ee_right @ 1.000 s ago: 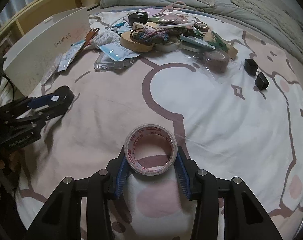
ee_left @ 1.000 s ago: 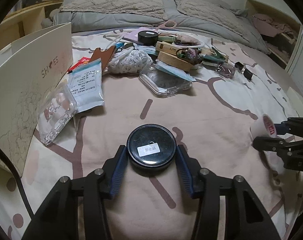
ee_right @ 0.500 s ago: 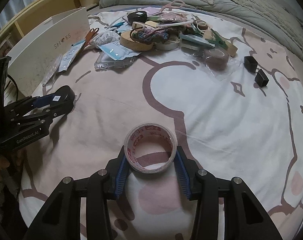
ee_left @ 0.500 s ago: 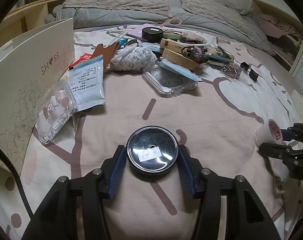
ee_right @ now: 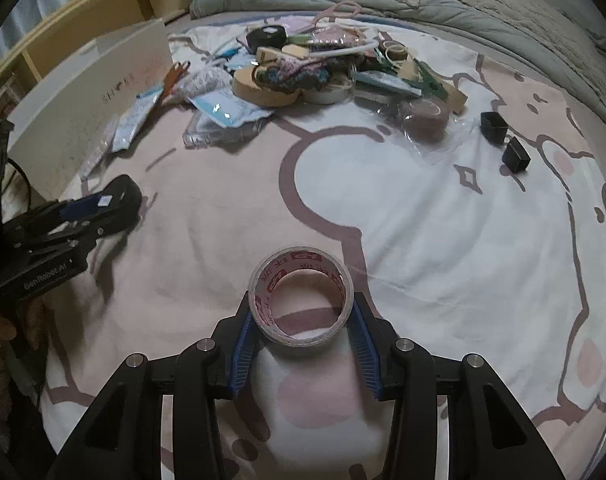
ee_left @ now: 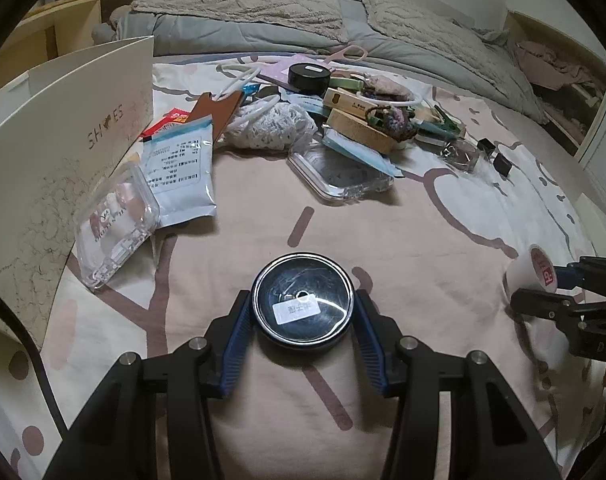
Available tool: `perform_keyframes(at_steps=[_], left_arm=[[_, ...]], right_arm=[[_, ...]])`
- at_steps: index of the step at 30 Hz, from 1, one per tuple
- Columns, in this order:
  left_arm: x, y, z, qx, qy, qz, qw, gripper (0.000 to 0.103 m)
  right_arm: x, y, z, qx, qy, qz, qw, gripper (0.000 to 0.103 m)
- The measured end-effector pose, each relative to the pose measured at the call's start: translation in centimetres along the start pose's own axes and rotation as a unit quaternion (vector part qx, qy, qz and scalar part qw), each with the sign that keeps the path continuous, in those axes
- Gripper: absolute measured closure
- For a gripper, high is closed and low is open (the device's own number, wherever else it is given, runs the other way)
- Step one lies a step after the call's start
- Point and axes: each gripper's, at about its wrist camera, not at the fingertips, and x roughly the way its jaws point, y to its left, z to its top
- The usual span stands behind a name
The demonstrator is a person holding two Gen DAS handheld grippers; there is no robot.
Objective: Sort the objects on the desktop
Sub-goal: 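Carry the black jar with the left tool toward the white box while the right tool holds the tape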
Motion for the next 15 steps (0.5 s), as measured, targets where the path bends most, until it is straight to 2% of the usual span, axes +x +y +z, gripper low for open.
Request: perform_keyframes(at_steps=[6, 8, 15], left_arm=[[-0.7, -0.3, 0.4, 0.005, -0.011, 0.005, 0.9999, 0.053], [-1.0, -0.4, 0.6, 0.005, -0.014, 0.006, 0.9999, 0.053], [-2.3, -0.8, 1.6, 0.010, -0.024, 0.015, 0.9995, 0.053]], right_arm=[[-0.6, 0.1, 0.2, -0.004, -0.013, 0.006, 1.000, 0.057], [-0.9, 0.2, 0.4, 0.007, -0.022, -0.016, 1.000, 0.057], [-2.4, 0.5, 1.2, 0.007, -0.035, -0.018, 0.999, 0.057]])
